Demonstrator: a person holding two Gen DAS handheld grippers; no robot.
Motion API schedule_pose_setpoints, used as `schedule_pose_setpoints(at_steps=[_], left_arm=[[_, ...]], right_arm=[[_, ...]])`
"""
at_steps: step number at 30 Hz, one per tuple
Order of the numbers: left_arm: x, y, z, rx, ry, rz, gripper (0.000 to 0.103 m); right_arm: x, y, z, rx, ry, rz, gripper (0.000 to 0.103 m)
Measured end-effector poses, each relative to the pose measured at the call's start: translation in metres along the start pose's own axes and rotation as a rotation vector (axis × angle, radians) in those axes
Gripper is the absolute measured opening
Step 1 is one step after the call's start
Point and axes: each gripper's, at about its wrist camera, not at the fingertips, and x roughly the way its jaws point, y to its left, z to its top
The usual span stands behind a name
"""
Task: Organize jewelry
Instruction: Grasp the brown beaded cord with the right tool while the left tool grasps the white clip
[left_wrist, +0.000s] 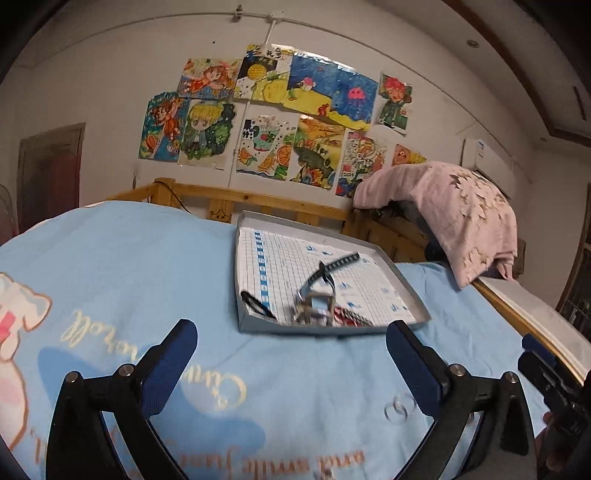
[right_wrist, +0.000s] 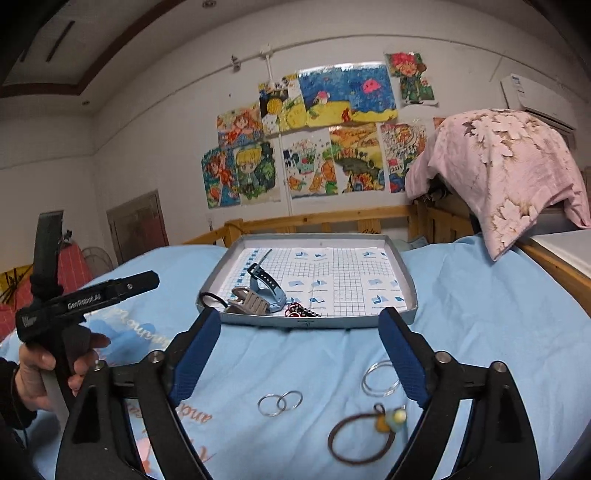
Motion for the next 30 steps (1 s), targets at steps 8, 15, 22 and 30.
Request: schedule_pose_setpoints(at_steps=[8,15,22,30], left_arm=[[-0.050,-0.014,-0.044,0.106,0.005,-0.031,0.103],[-0.051,-0.014,-0.086,0.155,0.142,-0.046,0.103],[-0.040,-0.009,-0.107,0.127,0.234,-0.050,0.103],[-0.039,-0.017,-0.108,0.145,0.239,-0.133,0.101]], right_arm=[[-0.052,0.012,-0.028,-0.028,-0.044,-0.030,0.092],[-0.082,0.012,-0.055,-0.003,-0.003,-0.059,0.092],[-0.090,0.005,-0.080,0.050,0.037,-0.085,0.092],[-0.068,-0.018,-0.092,0.154,0.148,-0.056,0.092]])
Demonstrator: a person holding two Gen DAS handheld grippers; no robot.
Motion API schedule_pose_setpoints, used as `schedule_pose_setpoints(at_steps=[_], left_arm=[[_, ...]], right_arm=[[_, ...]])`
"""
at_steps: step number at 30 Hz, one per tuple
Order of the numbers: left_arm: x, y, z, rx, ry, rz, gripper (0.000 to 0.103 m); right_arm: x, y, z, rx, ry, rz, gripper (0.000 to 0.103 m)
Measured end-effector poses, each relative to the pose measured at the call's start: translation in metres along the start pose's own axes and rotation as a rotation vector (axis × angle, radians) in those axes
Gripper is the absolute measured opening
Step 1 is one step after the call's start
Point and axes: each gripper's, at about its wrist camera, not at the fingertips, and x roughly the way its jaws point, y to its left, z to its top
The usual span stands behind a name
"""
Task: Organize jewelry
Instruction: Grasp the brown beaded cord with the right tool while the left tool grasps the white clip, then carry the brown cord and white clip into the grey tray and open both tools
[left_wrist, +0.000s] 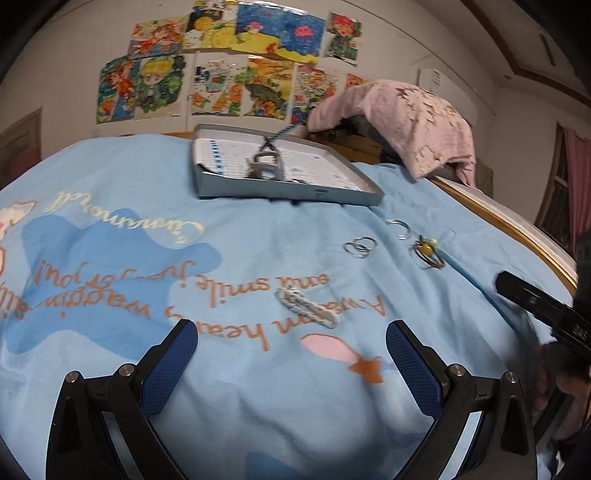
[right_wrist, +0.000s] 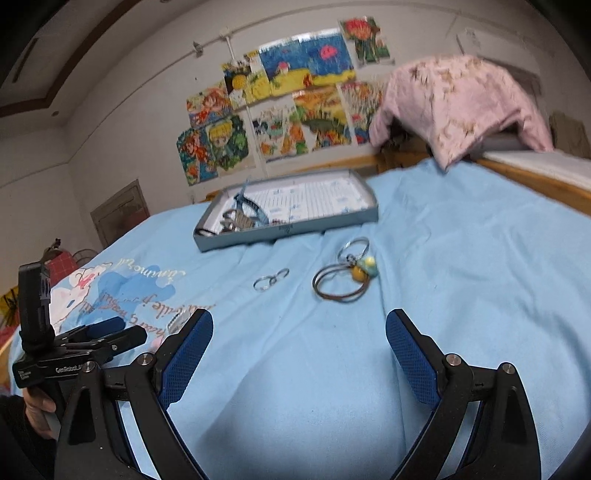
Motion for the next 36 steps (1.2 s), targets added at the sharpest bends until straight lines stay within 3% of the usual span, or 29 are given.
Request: schedule_pose_setpoints(at_steps=[5,7,10,14,20,22,28,32,36], left_arm=[[0.021,-0.015,0.009,0.042,0.073,-0.015,0.078],[0.034,-0.014,0.011,0.026,0.129,0.000,0.065],[0.047,-0.007,0.010,-0.033,0.173,-0.007,0.058],[0.055,0.000,0.008,-0.066,0.179,-0.027,0.049],[0.068,0.007,0.010,-0.089,0.200,-0.025,0.020],[0.071,0.010,0.010,-0.108,0.203,-0.032,0.013],[0.070,0.015,0.003,-0.129,0.182,-0.053,0.010],[0.069,0.014,-0.001,-0.135,0.161,-0.047,0.010],[0.067,0.012,-0.002,-0.129,0.149,-0.042,0.010]], right_arm=[[0.028,-0.010,0.004,0.003,0.109,0.037,0.090],[0.040,-0.013,0.006,0.008,0.144,0.039,0.085],[0.062,-0.019,0.010,0.013,0.194,0.039,0.075],[0.091,-0.028,0.023,0.021,0.245,0.018,0.071],[0.125,-0.041,0.044,0.042,0.274,-0.008,0.069],[0.133,-0.042,0.046,0.048,0.276,-0.004,0.062],[0.144,-0.030,0.038,0.024,0.266,0.021,0.048],[0.147,-0.025,0.036,0.010,0.260,0.048,0.047],[0.150,-0.022,0.032,0.004,0.257,0.062,0.035]])
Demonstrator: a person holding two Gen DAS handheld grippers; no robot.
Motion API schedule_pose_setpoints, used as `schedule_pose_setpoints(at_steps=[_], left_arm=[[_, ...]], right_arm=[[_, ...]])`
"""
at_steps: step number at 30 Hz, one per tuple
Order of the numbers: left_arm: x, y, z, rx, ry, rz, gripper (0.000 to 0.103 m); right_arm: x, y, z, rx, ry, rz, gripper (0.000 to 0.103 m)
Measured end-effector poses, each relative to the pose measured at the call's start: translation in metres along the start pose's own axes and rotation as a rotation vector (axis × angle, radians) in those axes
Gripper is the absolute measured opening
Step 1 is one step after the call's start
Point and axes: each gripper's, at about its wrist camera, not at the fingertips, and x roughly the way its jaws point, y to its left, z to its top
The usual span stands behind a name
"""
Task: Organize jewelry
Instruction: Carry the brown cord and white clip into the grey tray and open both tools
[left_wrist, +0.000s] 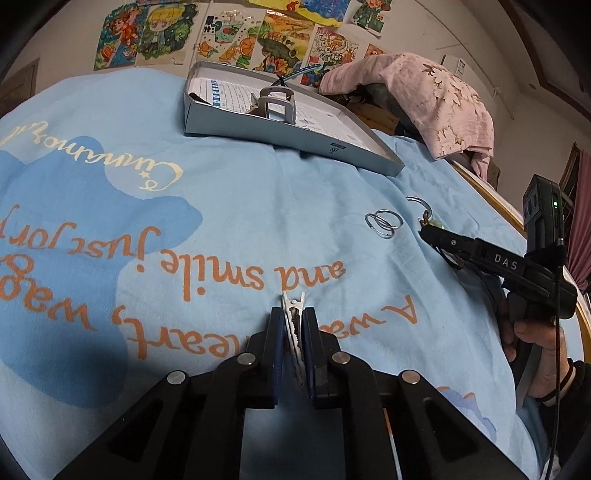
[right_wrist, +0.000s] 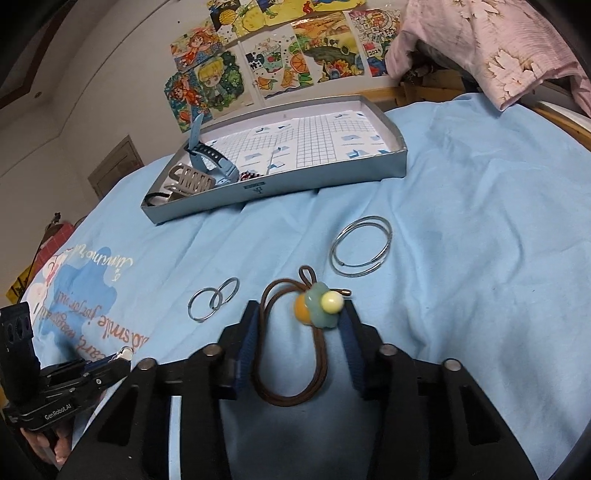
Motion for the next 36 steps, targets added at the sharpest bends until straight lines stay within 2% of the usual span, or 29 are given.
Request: schedule_pose_setpoints(at_steps=[2,4,6,14,16,21,25,30,32,35,36], left_arm=[[-0.001,0.001,0.000,-0.004,-0.004,-0.006,0.010],[-0.001,0.002,0.001,-0.009,-0.006,-0.014,0.010],[-0.001,0.003,0.000,-0.011,-0.008,-0.018,0.010],[-0.004,0.004,-0.002,-0.013,-0.023,-0.039,0.010],[-0.005,0.004,-0.002,-0.011,-0.030,-0.045,0.010],[-0.009,0.003,-0.004,-0.008,-0.045,-0.069,0.010],[-0.009,0.002,-0.004,-0.005,-0.047,-0.069,0.010],[-0.009,0.002,-0.004,-0.006,-0.046,-0.070,0.010],[-0.009,0.002,-0.004,-0.007,-0.047,-0.069,0.010],[-0.009,0.002,-0.004,-0.007,-0.048,-0.069,0.010],[-0.009,0.003,-0.004,-0.006,-0.048,-0.070,0.010]], right_arm=[[0.000,0.001,-0.002,-0.010,0.000,0.000,0.032],[0.000,0.004,-0.003,-0.023,0.000,0.000,0.021],[-0.001,0.009,-0.005,-0.040,-0.001,0.012,0.017],[-0.017,0.042,-0.030,-0.129,-0.025,0.052,0.016],[-0.022,0.053,-0.036,-0.166,-0.032,0.058,0.008],[-0.033,0.066,-0.045,-0.215,-0.048,0.053,0.008],[-0.039,0.063,-0.047,-0.200,-0.064,0.058,0.008],[-0.032,0.059,-0.046,-0.168,-0.033,0.053,0.008],[-0.029,0.059,-0.046,-0.166,-0.018,0.049,0.011],[-0.021,0.060,-0.044,-0.163,0.018,0.043,0.024],[-0.020,0.061,-0.043,-0.166,0.027,0.046,0.032]])
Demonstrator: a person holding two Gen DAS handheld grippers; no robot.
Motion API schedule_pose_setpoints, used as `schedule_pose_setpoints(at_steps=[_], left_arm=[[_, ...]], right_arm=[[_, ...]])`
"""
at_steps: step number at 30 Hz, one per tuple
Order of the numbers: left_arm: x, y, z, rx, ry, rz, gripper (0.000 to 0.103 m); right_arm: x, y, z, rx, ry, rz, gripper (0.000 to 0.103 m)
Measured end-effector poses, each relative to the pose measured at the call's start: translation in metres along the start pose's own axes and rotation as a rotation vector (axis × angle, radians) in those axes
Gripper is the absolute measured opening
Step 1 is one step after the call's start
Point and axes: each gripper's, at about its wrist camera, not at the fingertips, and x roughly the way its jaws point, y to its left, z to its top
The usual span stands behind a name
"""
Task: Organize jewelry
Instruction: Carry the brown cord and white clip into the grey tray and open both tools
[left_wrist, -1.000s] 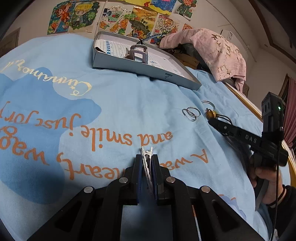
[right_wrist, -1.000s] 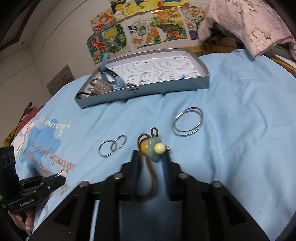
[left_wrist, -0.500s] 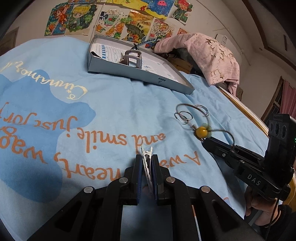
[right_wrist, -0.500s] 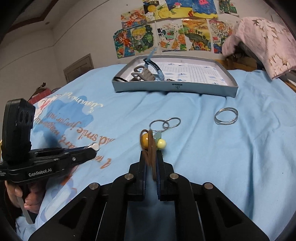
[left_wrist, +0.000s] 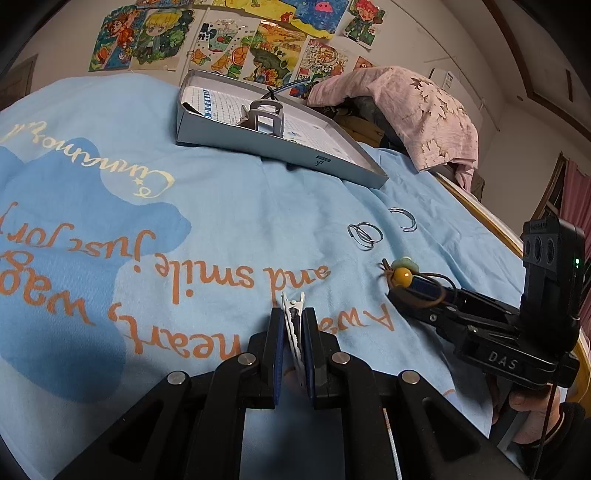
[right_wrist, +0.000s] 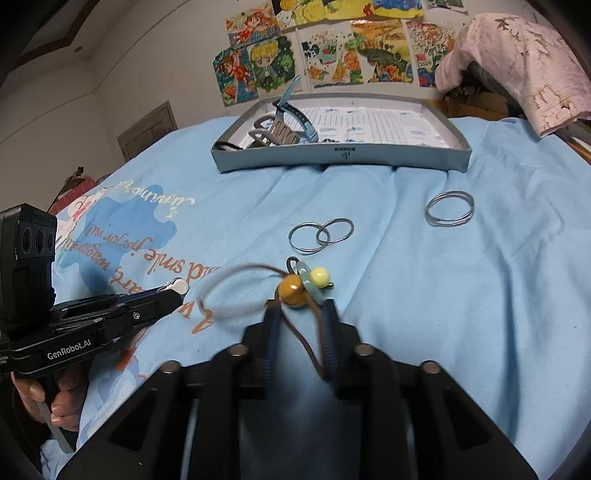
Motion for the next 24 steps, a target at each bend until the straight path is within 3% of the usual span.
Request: schedule_pose_setpoints(at_steps=[2,8,11,12,20,24], left_arm=[[0.000,0.000,0.000,-0.001,0.000,0.000,0.010],[0.000,0.000,0.000,0.000,0.000,0.000,0.010],[0.000,0.000,0.000,0.000,-0.001,-0.001,0.010],[0.000,0.000,0.000,0.000,-0.002,-0.001,0.010],[-0.006,-0.001,0.003,-0.001,-0.030,-0.015,0.010],[-0.008,0.003,0.022,-0.052,-0.030,-0.032,0.010]], right_arm=[[0.001,0.004,0.002,-0.013,0.008,0.010,0.040],[0.009,0.005,0.011,-0.005,0.017,-0.019,0.040],[0.011,0.001,0.012,0.020,0.008,-0.017,0.033],[0.009,0.000,0.011,0.022,0.001,-0.021,0.025],[-0.002,0.005,0.005,-0.002,-0.054,-0.027,0.025],[-0.008,0.004,0.012,0.002,-0.067,-0.004,0.025]])
